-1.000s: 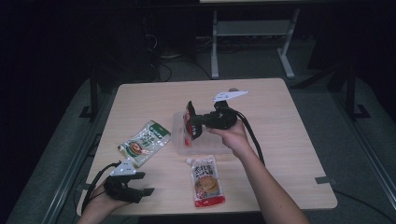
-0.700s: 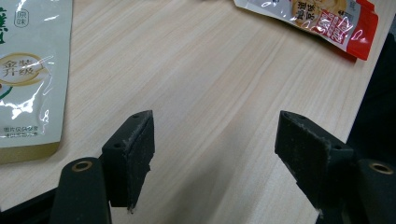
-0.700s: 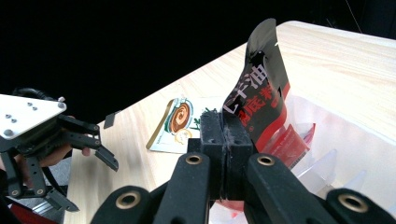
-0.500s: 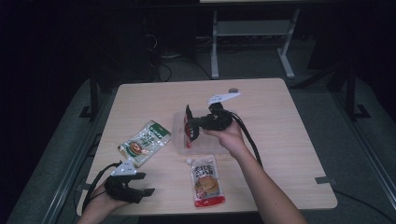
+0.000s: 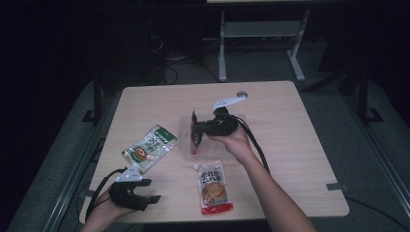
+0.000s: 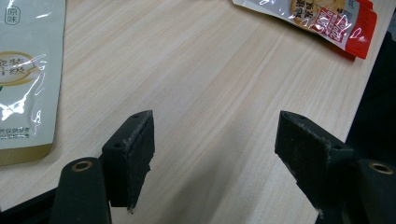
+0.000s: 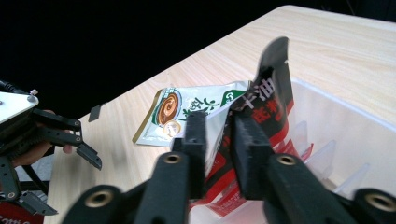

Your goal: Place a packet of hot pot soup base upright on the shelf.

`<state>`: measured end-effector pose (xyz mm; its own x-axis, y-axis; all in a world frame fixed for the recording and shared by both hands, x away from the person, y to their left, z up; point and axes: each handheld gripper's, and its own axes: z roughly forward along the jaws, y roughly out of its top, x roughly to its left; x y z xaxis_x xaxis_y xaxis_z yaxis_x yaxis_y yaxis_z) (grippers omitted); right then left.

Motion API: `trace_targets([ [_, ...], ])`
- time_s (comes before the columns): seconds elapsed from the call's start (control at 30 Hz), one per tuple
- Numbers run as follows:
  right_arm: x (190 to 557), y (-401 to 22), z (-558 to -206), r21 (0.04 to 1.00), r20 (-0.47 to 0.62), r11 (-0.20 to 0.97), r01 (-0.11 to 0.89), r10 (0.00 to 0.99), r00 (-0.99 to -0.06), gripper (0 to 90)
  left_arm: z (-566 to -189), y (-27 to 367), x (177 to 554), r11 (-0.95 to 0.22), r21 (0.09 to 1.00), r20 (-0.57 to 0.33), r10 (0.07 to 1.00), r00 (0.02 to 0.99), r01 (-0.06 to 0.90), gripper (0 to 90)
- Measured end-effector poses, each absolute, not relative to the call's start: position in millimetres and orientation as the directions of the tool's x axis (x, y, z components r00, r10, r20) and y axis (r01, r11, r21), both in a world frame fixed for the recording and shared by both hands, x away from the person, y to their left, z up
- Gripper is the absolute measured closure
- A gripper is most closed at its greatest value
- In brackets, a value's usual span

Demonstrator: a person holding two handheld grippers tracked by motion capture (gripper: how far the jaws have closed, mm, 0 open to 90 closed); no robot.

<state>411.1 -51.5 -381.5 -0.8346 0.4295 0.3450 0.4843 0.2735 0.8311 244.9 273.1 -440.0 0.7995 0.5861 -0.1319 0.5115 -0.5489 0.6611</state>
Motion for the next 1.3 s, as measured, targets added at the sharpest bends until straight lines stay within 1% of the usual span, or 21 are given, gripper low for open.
trace_targets([
  [0.1,409.5,-53.2,-378.7,0.834,0.337,0.272,0.48,0.439,-0.833,58.7,-439.8,272.8,245.0,-0.549,0.663,-0.13,0.585,0.801,0.509,28.3],
  [0.13,408.3,-54.0,-377.4,0.834,0.328,0.278,0.476,0.444,-0.834,55.6,-439.7,272.9,245.0,-0.549,0.663,-0.13,0.585,0.801,0.508,28.3],
  [0.17,407.0,-55.3,-376.1,0.836,0.316,0.287,0.468,0.446,-0.837,52.4,-439.7,272.8,244.9,-0.549,0.663,-0.129,0.586,0.8,0.509,28.3],
  [0.2,403.2,-58.3,-373.2,0.842,0.283,0.303,0.447,0.457,-0.843,47.0,-439.8,272.8,245.0,-0.548,0.664,-0.13,0.586,0.8,0.509,28.3],
  [0.23,403.2,-58.3,-373.2,0.842,0.283,0.303,0.447,0.457,-0.843,47.0,-439.9,272.7,245.0,-0.547,0.664,-0.131,0.586,0.799,0.51,28.3],
  [0.27,399.0,-62.3,-370.3,0.843,0.261,0.318,0.434,0.464,-0.846,42.1,-439.7,272.8,245.1,-0.549,0.663,-0.129,0.586,0.8,0.509,28.3],
  [0.3,399.0,-62.3,-370.3,0.843,0.261,0.318,0.434,0.464,-0.846,42.1,-439.6,272.7,245.1,-0.548,0.662,-0.131,0.587,0.799,0.511,28.3],
  [0.33,396.7,-63.1,-368.8,0.841,0.265,0.316,0.44,0.468,-0.843,39.3,-439.6,272.4,245.0,-0.546,0.664,-0.132,0.587,0.799,0.511,28.3],
  [0.37,392.5,-67.9,-366.3,0.844,0.221,0.345,0.412,0.475,-0.852,34.6,-439.7,272.4,245.0,-0.547,0.664,-0.131,0.586,0.799,0.51,28.3],
  [0.4,392.5,-67.9,-366.3,0.844,0.221,0.345,0.412,0.475,-0.852,34.6,-439.6,272.1,245.0,-0.547,0.663,-0.132,0.587,0.799,0.511,28.3],
  [0.43,388.8,-70.5,-364.6,0.841,0.214,0.351,0.412,0.484,-0.849,32.3,-439.6,271.8,244.9,-0.547,0.662,-0.132,0.587,0.799,0.512,28.3],
  [0.6,376.1,-82.6,-364.3,0.838,0.174,0.38,0.391,0.494,-0.852,27.7,-439.6,271.2,244.8,-0.551,0.658,-0.132,0.587,0.799,0.514,28.3],
  [0.7,369.9,-90.3,-365.4,0.831,0.157,0.4,0.387,0.499,-0.852,26.6,-439.2,271.2,244.4,-0.552,0.658,-0.129,0.587,0.8,0.511,28.3],
  [0.9,355.8,-106.8,-368.3,0.827,0.133,0.415,0.38,0.512,-0.849,26.8,-439.0,271.8,244.8,-0.555,0.659,-0.122,0.587,0.8,0.508,28.3],
  [1.0,347.9,-113.9,-371.2,0.815,0.1,0.448,0.367,0.514,-0.852,27.0,-439.5,271.9,245.1,-0.55,0.661,-0.125,0.589,0.798,0.51,28.3],
  [1.3,326.7,-133.8,-383.4,0.772,0.085,0.504,0.388,0.523,-0.848,27.0,-439.4,270.3,245.9,-0.558,0.654,-0.13,0.582,0.803,0.51,28.5],
])
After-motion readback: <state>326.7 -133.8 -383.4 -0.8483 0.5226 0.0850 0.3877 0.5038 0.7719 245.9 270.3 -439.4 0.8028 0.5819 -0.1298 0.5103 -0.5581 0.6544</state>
